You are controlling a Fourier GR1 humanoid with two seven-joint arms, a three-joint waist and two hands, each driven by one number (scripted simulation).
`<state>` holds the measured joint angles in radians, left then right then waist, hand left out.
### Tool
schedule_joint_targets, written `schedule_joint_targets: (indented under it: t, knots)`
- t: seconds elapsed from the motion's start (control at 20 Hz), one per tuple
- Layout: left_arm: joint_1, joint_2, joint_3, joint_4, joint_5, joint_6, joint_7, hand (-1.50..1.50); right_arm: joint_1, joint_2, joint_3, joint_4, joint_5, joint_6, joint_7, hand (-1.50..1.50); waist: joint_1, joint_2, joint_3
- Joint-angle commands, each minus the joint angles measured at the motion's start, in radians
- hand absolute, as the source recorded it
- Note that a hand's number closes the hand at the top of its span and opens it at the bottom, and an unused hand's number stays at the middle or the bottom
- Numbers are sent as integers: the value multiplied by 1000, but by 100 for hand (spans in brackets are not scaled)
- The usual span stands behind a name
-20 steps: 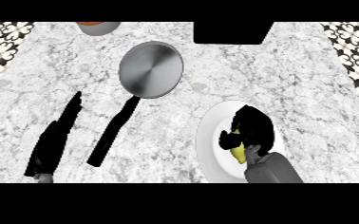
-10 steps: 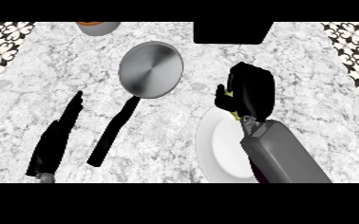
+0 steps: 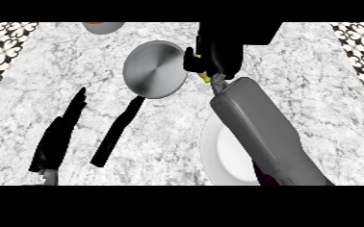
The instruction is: Pick the lemon from the plate and place it in the pan
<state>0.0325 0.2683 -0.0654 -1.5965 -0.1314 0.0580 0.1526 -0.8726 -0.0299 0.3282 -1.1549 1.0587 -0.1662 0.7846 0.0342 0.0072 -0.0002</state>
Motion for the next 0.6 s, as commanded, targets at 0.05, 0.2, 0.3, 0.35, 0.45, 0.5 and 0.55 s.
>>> schedule_joint_targets:
  t: [0.05, 0.2, 0.3, 0.35, 0.45, 0.5, 0.55]
  knots:
    - [16, 17, 12, 5, 11, -32, -48, 0, -183, 29, -44, 262, -143, -127, -55, 150, 30, 8, 0]
    - [-33, 22, 7, -21, 0, -35, 9, 0, -205, 29, -29, 387, -232, -228, -104, 150, 46, 13, 0]
    - [-28, -29, -39, -6, -24, -10, 18, 0, -247, 29, -81, 469, -288, -240, -157, 150, 56, 20, 0]
    - [-47, -13, -29, 10, -9, -35, -10, 0, -276, 30, -43, 492, -315, -252, -134, 150, 80, 26, 0]
    - [-62, -22, -33, 27, -18, -29, -8, 0, -282, 30, -47, 586, -333, -264, -184, 150, 77, 29, -1]
    - [-39, -33, -40, 33, -13, -30, -33, 0, -298, 30, -33, 597, -376, -255, -181, 150, 87, 27, -1]
    - [-58, -34, -45, 39, -32, -19, -28, 0, -321, 30, -45, 631, -388, -241, -195, 150, 87, 30, -1]
